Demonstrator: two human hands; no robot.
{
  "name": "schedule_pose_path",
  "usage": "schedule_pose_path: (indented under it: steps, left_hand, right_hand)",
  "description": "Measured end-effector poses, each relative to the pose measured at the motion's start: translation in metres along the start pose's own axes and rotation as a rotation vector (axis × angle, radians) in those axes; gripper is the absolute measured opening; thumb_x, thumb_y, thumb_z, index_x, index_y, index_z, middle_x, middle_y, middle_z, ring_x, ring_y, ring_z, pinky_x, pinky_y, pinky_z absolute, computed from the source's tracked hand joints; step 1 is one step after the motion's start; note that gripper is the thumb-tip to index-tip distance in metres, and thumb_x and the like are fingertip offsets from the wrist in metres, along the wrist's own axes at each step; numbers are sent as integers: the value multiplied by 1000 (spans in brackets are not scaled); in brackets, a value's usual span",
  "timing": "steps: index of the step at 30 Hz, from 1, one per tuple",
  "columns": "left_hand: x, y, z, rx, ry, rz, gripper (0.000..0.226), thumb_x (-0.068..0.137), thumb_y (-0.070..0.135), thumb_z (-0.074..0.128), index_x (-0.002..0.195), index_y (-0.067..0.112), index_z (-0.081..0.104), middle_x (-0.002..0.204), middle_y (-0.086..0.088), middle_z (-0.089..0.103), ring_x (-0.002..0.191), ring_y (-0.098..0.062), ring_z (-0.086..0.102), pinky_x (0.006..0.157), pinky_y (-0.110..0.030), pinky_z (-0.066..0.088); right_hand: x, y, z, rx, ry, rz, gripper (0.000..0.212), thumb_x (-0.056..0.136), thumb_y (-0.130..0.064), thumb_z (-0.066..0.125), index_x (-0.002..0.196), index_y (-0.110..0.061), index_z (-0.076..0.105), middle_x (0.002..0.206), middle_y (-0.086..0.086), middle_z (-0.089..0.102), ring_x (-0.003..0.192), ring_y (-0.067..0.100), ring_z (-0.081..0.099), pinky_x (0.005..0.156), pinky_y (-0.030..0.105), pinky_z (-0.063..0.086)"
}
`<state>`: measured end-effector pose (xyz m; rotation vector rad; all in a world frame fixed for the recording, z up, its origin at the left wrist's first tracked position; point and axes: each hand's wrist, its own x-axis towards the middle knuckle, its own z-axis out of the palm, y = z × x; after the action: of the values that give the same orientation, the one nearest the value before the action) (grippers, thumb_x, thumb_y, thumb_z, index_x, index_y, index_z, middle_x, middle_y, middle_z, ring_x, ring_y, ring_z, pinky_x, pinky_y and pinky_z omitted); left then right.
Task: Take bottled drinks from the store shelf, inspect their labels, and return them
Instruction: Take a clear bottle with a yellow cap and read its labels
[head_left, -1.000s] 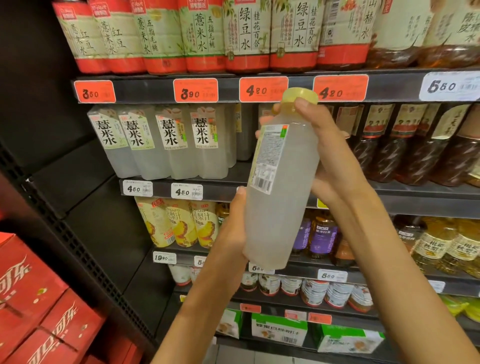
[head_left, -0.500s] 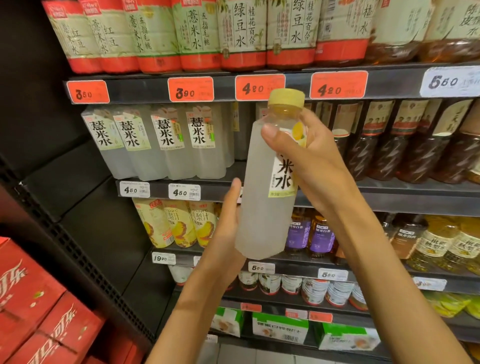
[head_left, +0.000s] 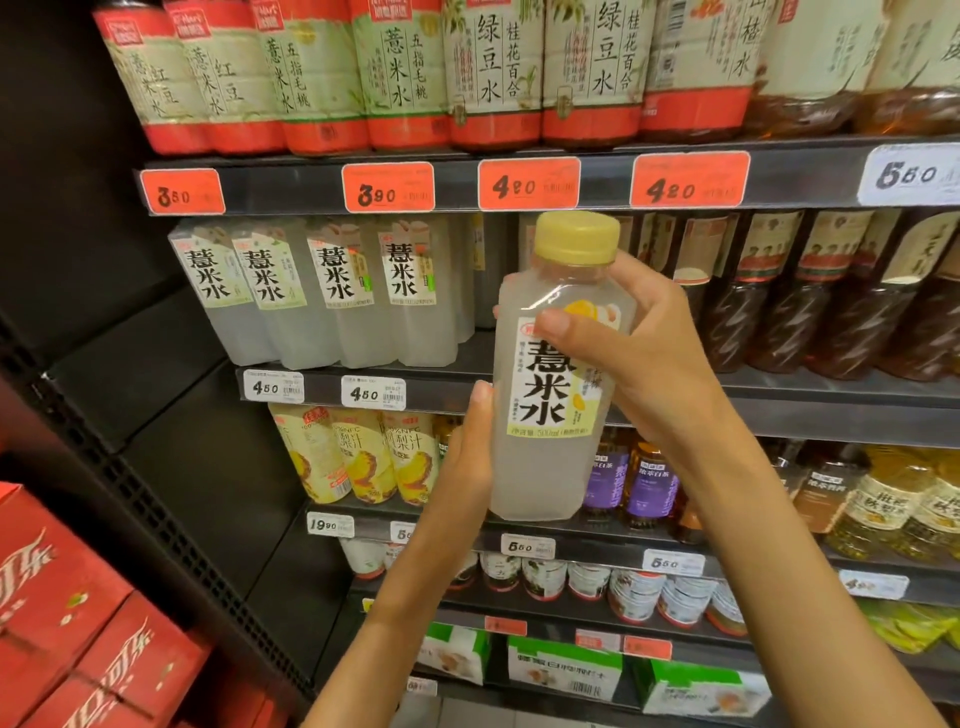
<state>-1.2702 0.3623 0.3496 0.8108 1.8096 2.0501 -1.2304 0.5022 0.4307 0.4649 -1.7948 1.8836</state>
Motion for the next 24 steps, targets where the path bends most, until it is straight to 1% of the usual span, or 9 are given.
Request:
schedule_pose_path:
  steps: [3,6,9,11,13,15,18,21,24]
  left_hand:
    - [-1,4,-5,90,-68,167,45,76,61,57,118,47,52,113,22,65,106,2,61,76,-13,51]
    - [5,5,-9,189,-146,152,66,62,46,80,119,48,48,114,17,63,108,-5,61,77,-18,54]
    - [14,2,-10,242,-107,175,72,63,32,82,126,30,47,117,6,64,108,-9,62,84,-26,54]
    - [24,0,-11,262,-58,220,73,64,23,84,127,17,47,119,-3,63,109,-14,62,88,-32,54]
    - [32,0,-13,280,-3,248,75,62,20,84,126,20,46,122,-7,61,113,-19,60,92,-39,52]
    - [36,3,-14,303,21,253,76,59,29,83,126,23,46,122,-7,59,114,-21,58,94,-41,51]
    - [38,5,-16,385,-1,242,76,62,36,81,127,14,48,118,-4,60,110,-13,58,88,-29,53]
    - [34,5,-18,367,-102,160,72,66,12,86,128,7,48,119,-6,62,111,-14,60,86,-23,52]
    - [25,10,-15,270,-215,90,73,66,5,85,128,12,49,115,0,67,106,-10,64,81,-20,52]
  right_hand:
    - [2,2,0,71,51,-72,32,72,-26,77,103,-29,69,100,3,73,93,26,70,75,36,57]
    - [3,5,-2,42,7,-77,44,70,-35,80,109,-22,65,110,8,70,102,32,66,85,44,54]
    - [-1,4,-7,-51,-110,-71,51,66,-27,81,114,-25,61,115,0,69,107,18,64,88,30,51]
    - [-4,1,-12,-108,-183,-61,56,64,-19,80,116,-26,60,120,0,65,113,16,60,93,27,47]
    - [-5,-4,-17,-176,-253,-63,59,63,-16,80,118,-23,58,124,4,62,118,18,57,97,28,44]
    - [-6,-7,-20,-227,-306,-86,61,62,-10,85,115,-25,58,123,6,62,119,20,56,100,30,42]
    - [-9,-8,-19,-247,-332,-113,61,60,-3,82,112,-25,58,120,13,60,116,23,56,101,32,43]
    - [-8,-2,-20,-216,-283,-97,62,60,-6,85,113,-21,57,120,16,60,113,25,58,98,33,46]
    - [-3,4,-21,-48,-219,-50,63,60,-23,84,116,-15,57,114,1,67,107,18,63,88,30,50]
